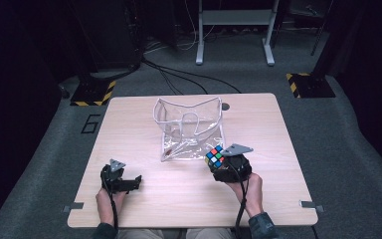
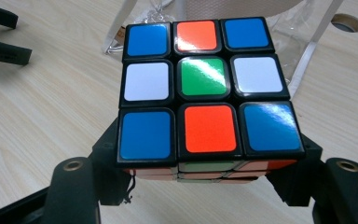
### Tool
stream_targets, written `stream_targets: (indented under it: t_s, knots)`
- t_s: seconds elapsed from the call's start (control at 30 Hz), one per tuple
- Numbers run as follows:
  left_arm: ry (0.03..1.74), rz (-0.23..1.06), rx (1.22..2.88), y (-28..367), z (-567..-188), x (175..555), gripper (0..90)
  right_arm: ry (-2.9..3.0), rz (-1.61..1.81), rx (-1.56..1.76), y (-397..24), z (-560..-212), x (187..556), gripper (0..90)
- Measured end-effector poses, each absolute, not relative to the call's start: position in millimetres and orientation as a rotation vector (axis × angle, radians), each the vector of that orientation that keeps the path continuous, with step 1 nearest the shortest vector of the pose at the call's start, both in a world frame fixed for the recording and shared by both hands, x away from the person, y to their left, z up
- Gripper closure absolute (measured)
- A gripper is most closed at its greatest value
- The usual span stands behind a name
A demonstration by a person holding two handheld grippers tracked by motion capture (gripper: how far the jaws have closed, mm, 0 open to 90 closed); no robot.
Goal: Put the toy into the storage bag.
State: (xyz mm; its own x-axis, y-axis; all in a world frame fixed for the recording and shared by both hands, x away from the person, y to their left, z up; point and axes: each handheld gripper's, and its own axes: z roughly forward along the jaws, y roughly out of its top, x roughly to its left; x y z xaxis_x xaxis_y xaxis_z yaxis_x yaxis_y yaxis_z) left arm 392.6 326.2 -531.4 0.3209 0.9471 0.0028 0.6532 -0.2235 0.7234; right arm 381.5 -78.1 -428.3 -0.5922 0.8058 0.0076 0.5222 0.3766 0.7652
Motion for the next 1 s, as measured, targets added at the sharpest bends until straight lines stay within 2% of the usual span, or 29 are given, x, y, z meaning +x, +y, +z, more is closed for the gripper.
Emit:
stream_targets:
  t_s: [1.0]
  knots:
    - [1.413, 0.601, 1.96, 326.4, -531.6, 392.9, 0.9, 2.261, 1.076, 1.148, -83.1, -397.3, 402.2, 33.3]
